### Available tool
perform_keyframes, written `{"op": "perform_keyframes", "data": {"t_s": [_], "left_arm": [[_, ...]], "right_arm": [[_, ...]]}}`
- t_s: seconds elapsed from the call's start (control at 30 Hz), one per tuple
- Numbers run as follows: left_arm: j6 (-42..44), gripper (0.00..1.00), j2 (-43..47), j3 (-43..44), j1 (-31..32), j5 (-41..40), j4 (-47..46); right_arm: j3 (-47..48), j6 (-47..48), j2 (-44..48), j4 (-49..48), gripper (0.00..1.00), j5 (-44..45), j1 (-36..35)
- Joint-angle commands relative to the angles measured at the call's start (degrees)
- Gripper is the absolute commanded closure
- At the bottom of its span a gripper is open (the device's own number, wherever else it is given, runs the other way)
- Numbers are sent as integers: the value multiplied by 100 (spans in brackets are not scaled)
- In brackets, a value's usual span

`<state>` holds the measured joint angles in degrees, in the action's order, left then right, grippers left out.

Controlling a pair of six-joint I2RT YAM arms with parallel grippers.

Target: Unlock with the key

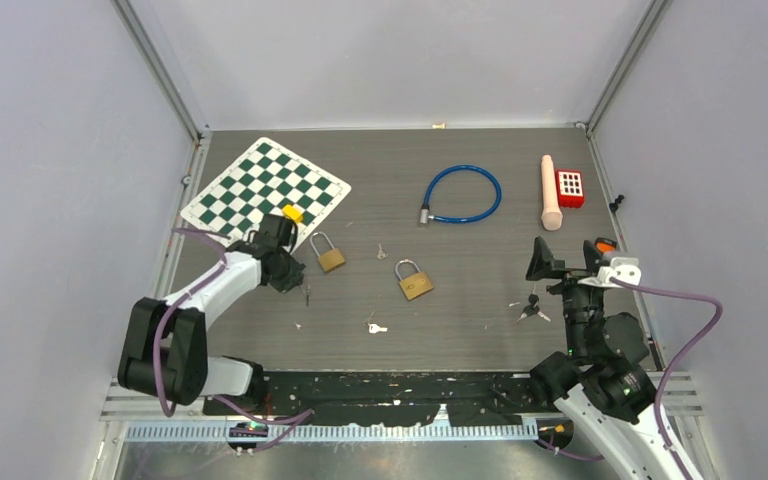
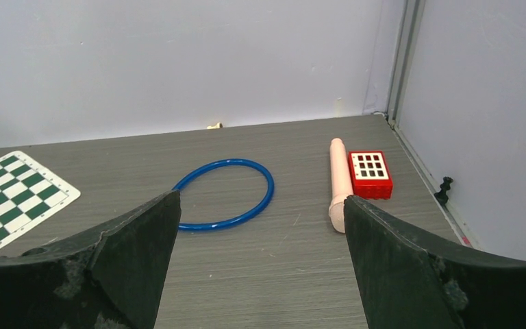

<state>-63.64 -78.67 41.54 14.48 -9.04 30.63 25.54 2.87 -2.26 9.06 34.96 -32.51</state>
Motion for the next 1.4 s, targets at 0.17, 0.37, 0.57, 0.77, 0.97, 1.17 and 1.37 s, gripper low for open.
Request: {"op": "perform_keyframes", "data": {"t_s": [0.17, 0.37, 0.57, 0.77, 0.97, 1.17, 1.37], "left_arm": [[1642, 100, 1055, -237, 11, 860, -416], [1696, 88, 1298, -174, 4, 566, -171], [1458, 44, 806, 63, -32, 366, 135], [1241, 49, 82, 201, -45, 489, -49], [1283, 60, -657, 653, -42, 709, 99], [1258, 73, -960, 726, -33, 877, 155], [1282, 96, -999, 722, -20, 1136, 189]], "right_arm": [[826, -571, -1275, 371, 4, -1535, 10], [1113, -1425, -2542, 536, 5, -2815, 9], [981, -1815, -3069, 257, 5, -3778, 6], [818, -1869, -3178, 30, 5, -3889, 4], [770, -1887, -3266, 17, 5, -3880, 8], [671, -1856, -3122, -17, 5, -3737, 8], [606, -1847, -3092, -120, 5, -3773, 8]]}}
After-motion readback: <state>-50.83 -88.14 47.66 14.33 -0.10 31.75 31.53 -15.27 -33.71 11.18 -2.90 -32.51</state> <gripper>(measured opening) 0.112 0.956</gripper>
